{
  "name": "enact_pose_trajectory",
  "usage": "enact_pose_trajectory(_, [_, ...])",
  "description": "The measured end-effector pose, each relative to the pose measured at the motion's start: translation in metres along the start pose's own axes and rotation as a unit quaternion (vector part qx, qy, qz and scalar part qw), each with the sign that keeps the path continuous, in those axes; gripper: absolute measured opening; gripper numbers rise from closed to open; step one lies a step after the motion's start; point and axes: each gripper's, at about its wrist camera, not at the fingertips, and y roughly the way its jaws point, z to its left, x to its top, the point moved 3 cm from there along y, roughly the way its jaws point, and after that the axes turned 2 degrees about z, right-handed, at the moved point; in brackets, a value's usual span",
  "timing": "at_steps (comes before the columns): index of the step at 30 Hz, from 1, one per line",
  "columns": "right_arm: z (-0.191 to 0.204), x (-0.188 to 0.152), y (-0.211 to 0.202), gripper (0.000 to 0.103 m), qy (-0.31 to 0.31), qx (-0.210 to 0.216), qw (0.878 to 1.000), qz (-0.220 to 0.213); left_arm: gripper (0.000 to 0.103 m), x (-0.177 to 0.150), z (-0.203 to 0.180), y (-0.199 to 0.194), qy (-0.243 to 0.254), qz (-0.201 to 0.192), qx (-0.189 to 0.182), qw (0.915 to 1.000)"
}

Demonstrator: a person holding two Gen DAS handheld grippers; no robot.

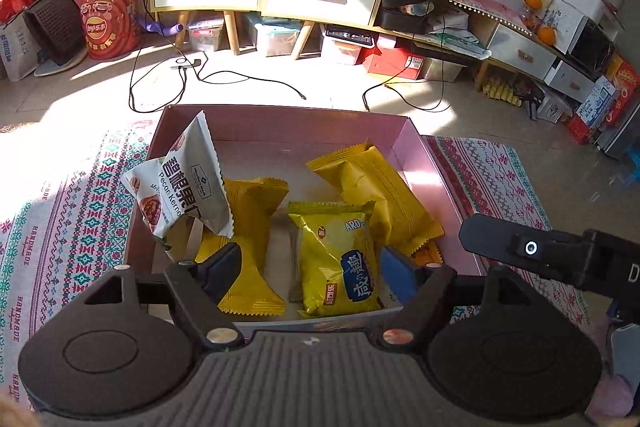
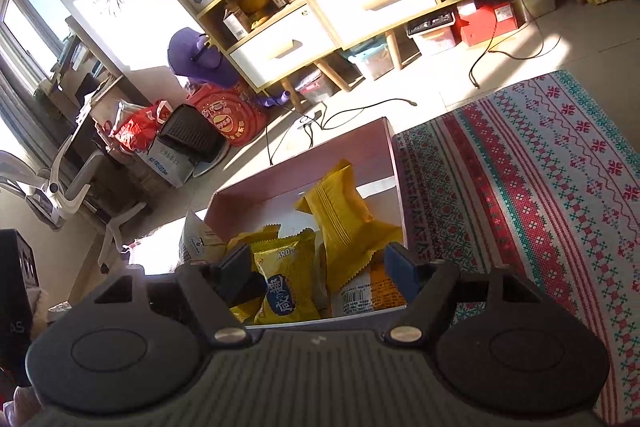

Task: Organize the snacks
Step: 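Open both tools to drop the two packets into the box, then withdraw both open tools from the box back over the cloth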

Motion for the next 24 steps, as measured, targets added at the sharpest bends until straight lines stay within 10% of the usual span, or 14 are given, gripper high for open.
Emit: enact_pose_trajectory(24, [0.034, -0.038, -0.037, 0.099, -0.1, -0.003, 0.995, 0.02, 0.103, -0.048, 0.018, -0.057, 0.053, -0.021, -0.02, 0.9982])
